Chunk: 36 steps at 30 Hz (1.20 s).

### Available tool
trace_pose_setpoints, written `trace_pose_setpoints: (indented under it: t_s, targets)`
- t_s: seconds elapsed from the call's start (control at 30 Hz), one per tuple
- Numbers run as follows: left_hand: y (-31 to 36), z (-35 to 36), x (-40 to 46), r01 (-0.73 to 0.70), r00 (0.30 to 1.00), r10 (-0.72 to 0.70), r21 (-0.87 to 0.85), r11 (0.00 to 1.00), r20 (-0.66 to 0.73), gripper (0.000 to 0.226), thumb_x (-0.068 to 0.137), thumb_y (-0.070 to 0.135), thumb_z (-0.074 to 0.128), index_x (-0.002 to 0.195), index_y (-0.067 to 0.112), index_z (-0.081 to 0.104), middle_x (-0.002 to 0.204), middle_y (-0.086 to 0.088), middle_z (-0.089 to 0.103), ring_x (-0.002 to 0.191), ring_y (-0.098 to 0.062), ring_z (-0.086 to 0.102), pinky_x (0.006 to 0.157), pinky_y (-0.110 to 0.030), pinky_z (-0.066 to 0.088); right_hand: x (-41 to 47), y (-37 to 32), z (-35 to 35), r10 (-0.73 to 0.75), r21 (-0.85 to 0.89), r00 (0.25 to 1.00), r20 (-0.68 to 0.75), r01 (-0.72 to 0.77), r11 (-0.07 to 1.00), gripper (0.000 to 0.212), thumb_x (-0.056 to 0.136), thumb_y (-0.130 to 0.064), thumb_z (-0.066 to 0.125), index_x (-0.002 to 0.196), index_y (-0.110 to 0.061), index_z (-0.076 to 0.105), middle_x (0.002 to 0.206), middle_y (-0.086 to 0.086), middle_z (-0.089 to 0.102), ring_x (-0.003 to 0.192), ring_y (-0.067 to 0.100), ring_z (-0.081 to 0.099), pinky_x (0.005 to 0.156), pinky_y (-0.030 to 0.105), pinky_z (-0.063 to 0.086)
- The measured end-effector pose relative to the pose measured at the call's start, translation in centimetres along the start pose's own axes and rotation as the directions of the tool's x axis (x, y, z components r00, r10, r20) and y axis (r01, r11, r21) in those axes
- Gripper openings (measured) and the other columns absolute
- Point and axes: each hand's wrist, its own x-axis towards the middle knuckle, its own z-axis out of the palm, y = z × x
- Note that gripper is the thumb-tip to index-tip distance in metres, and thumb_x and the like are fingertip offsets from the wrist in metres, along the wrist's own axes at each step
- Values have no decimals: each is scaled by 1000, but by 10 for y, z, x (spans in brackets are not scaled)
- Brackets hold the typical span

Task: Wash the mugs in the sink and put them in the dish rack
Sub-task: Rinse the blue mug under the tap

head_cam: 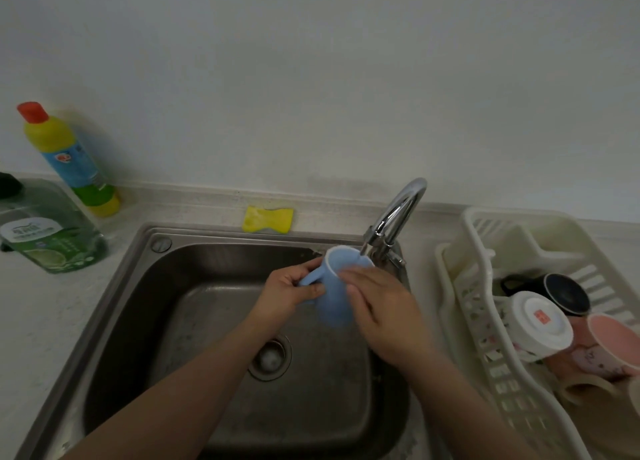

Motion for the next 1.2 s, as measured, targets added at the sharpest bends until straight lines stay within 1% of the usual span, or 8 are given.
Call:
trace_pose_setpoints:
  t_s: [0.1, 0.23, 0.33, 0.47, 0.6, 0.73, 0.9, 1.2]
  targets:
    - [-2, 1, -4, -10, 999, 10, 10, 1000, 46, 7, 69, 3, 68, 69, 0, 61, 109, 20, 71, 101, -1, 66, 77, -20, 53, 6, 18, -2, 103, -31, 995, 9, -103, 994, 50, 97, -38, 30, 119, -13, 67, 121, 3, 67, 116, 16, 59, 112, 32, 33]
    - [2, 3, -4, -12, 1000, 12, -23, 1000, 19, 17, 76, 3, 73, 91, 11, 76, 120, 7, 70, 103, -16, 68, 78, -24, 54, 18, -10, 11, 30, -27, 999, 36, -29, 999, 49, 98, -37, 32, 126, -10, 62, 125, 6, 64, 117, 18, 58, 109, 27, 29]
    - [8, 3, -5, -44, 999, 45, -39, 998, 29, 22, 74, -4, 71, 71, 17, 74, 124, 7, 67, 105, -10, 67, 77, -22, 53, -2, 2, -1, 6, -8, 1000, -29, -7, 1000, 44, 98, -35, 36, 122, -13, 66, 123, 1, 66, 116, 14, 59, 109, 34, 37]
    - [8, 8, -6, -77, 996, 78, -33, 996, 39, 13, 68, 7, 75, 69, 1, 64, 119, 12, 69, 110, -10, 65, 79, -23, 53, 15, 14, -1, 139, -114, 987, -84, -148, 982, 48, 98, -34, 31, 119, -12, 67, 121, 4, 67, 121, 19, 57, 114, 34, 23]
    - [7, 8, -1, -57, 998, 57, -2, 998, -25, 26, 79, -11, 68, 100, 3, 72, 113, 15, 72, 103, -7, 66, 78, -21, 52, 11, -16, 5, -3, -93, 1000, -25, 1, 996, 48, 100, -37, 31, 126, -10, 62, 126, 5, 64, 122, 17, 55, 115, 40, 29]
    - [2, 5, -3, -38, 999, 38, -16, 999, -12, 11, 72, -2, 69, 81, -7, 67, 122, 7, 68, 103, -6, 67, 75, -22, 53, 0, 14, -4, 108, -102, 992, -72, -115, 988, 47, 97, -36, 31, 120, -16, 67, 123, 0, 66, 123, 13, 54, 116, 37, 21]
    - [-1, 7, 1, -12, 999, 12, 3, 1000, -51, 31, 79, -5, 71, 109, -6, 69, 131, -6, 64, 106, -12, 66, 80, -24, 54, 17, -15, 13, 62, -81, 998, -3, -62, 995, 52, 98, -38, 28, 130, -11, 59, 130, 6, 62, 126, 19, 52, 116, 42, 24]
    - [1, 5, -1, 1, 998, 0, 16, 1000, -58, 30, 79, -4, 72, 109, -9, 69, 129, -1, 65, 107, -15, 67, 81, -25, 54, 22, -12, 18, 113, -101, 993, 18, -111, 989, 57, 99, -42, 21, 131, -12, 59, 132, 6, 60, 128, 18, 51, 117, 35, 20]
